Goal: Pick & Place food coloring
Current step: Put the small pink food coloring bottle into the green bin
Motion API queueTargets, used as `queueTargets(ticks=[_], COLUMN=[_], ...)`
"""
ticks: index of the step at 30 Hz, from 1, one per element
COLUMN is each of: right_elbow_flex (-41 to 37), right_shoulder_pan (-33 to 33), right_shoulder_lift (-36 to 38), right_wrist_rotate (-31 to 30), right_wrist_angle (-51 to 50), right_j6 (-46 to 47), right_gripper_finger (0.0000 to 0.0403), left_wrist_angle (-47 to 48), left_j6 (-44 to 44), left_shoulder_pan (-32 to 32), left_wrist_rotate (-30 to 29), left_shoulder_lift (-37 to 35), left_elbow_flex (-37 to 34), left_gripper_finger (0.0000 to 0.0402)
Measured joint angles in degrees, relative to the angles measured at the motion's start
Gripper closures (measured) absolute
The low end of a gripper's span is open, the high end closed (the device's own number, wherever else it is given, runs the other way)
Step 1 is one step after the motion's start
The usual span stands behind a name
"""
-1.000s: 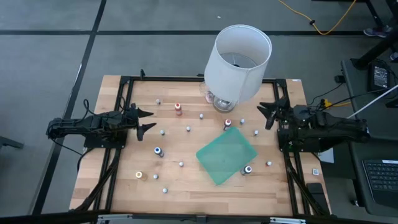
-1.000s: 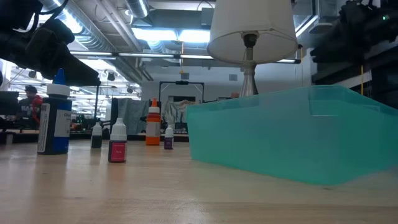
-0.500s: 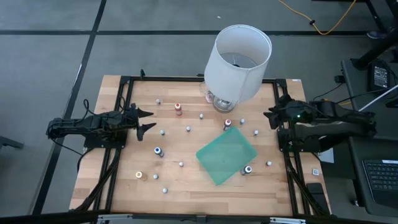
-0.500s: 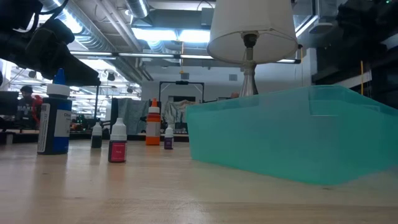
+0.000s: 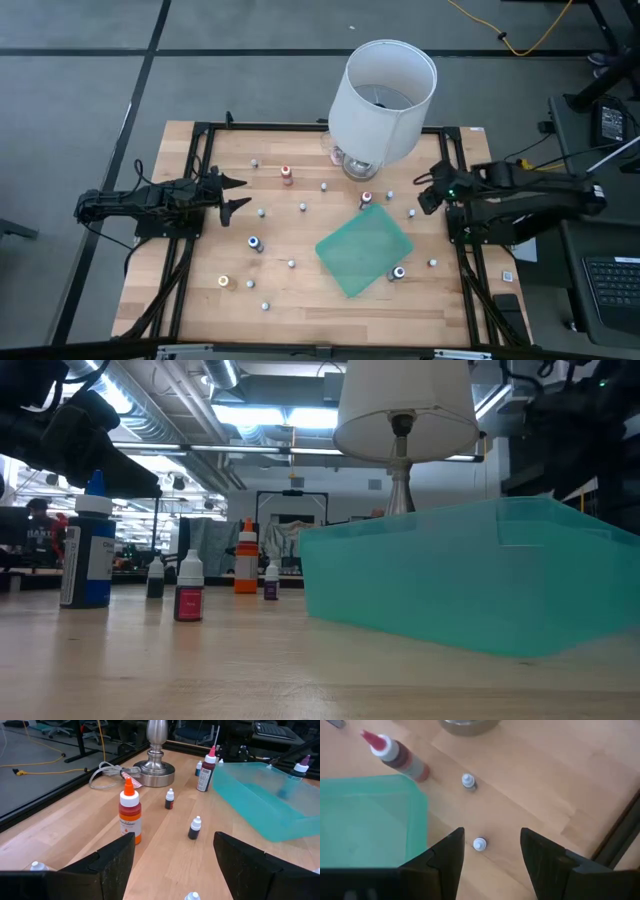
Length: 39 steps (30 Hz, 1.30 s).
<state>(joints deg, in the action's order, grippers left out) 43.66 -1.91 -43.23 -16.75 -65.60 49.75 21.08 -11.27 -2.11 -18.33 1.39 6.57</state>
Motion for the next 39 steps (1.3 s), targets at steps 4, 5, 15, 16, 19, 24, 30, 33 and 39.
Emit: queueTargets(ticks=[4, 5, 15, 16, 19, 24, 30, 33, 39], right_elbow_flex=[-0.02, -0.02, -0.09, -0.09, -0.09, -1.31, -7.50, -10.51, -15.12], right_shoulder_pan=[2.62, 3.45, 10.96, 11.69, 13.69, 15.84, 16.17, 16.06, 16.02], right_shoulder_lift=[-3.61, -4.40, -12.14, -12.79, -14.60, -17.70, -18.99, -18.99, -18.99], right_wrist_rotate=[-0.02, -0.08, -2.88, -3.15, -4.35, -6.16, -5.81, -5.79, -6.07], right_wrist_angle=[0.09, 0.11, -0.32, -0.34, -0.79, -0.35, 8.30, 12.76, 18.19], right_j6=[3.01, 4.02, 11.20, 11.93, 15.66, 21.33, 23.68, 23.72, 23.96], right_gripper_finger=[0.0209, 0.0209, 0.0209, 0.0209, 0.0209, 0.0209, 0.0209, 0.0209, 0.0209], left_wrist_angle=[0.00, 0.00, 0.00, 0.00, 0.00, 0.00, -0.02, -0.02, -0.02], left_j6=[-0.02, 0.00, -0.01, 0.00, 0.00, 0.00, 0.00, -0.01, 0.00], left_shoulder_pan=[0.01, 0.02, 0.00, 0.02, 0.01, 0.00, 0.02, 0.01, 0.02], left_wrist_rotate=[0.00, 0.00, 0.00, 0.00, 0.00, 0.00, 0.00, 0.00, -0.02], left_shoulder_lift=[0.00, 0.01, 0.00, 0.00, 0.00, 0.00, 0.00, 0.00, 0.00], left_elbow_flex=[0.00, 0.02, 0.01, 0.02, 0.00, 0.00, 0.01, 0.00, 0.00], left_gripper_finger=[0.0135, 0.0135, 0.0135, 0.0135, 0.0136, 0.0135, 0.0136, 0.0135, 0.0136])
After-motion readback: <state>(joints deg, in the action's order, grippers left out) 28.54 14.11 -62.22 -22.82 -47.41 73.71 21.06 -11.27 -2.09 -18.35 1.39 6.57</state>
